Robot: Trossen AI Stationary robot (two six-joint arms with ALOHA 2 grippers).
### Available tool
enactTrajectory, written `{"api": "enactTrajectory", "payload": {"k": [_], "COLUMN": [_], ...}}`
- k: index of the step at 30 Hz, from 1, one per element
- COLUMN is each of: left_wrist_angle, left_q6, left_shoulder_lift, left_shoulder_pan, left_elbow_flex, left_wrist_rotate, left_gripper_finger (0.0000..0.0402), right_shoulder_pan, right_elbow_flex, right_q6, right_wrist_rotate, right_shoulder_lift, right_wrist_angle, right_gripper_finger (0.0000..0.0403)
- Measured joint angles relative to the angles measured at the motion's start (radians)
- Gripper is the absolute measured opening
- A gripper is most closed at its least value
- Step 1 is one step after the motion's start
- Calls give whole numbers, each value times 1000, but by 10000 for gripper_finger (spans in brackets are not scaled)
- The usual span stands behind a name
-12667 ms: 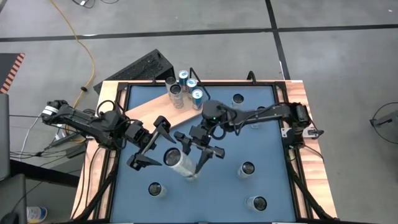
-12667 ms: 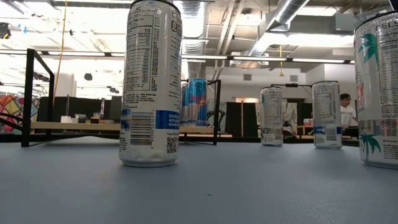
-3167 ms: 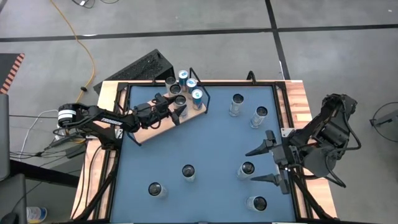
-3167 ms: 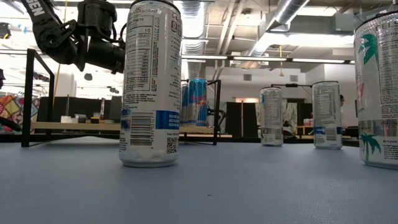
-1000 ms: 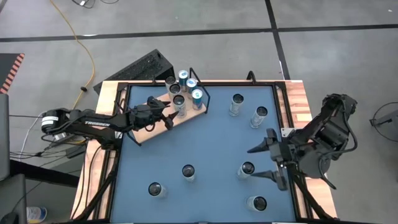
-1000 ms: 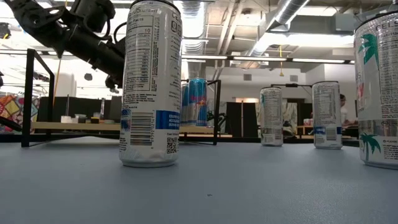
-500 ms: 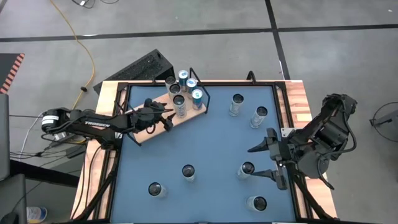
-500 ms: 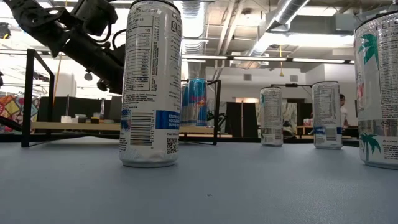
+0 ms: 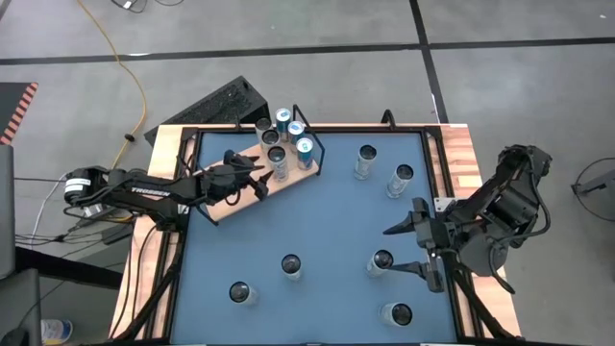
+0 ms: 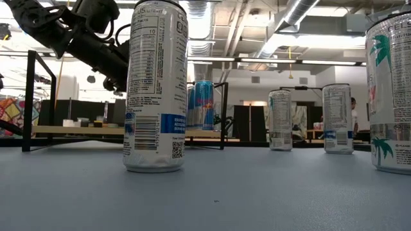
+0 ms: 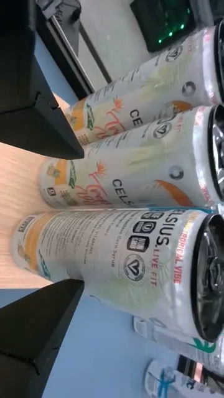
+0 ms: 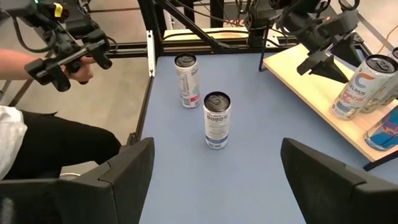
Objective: Place canned beverage on shelf
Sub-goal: Put the white and yellow soda can on the shelf aligned with the other white and yellow soda cans
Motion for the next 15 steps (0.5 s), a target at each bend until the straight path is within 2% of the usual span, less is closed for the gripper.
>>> {"api": "enactTrajectory", "payload": {"k": [15], "left_wrist_angle": [74], "left_q6": [-21], "left_shoulder_lift": [29], "left_shoulder_pan": [2], "left_elbow_flex": [0], "left_wrist_rotate": [10], "left_gripper_finger": [318], "right_shoulder_pan": [0], "right_elbow_flex": [0], "right_q6": [0], "right_wrist_rotate": [0], "right_shoulder_lift": [0], "right_wrist_angle": [0], "right_gripper_finger": [334]}}
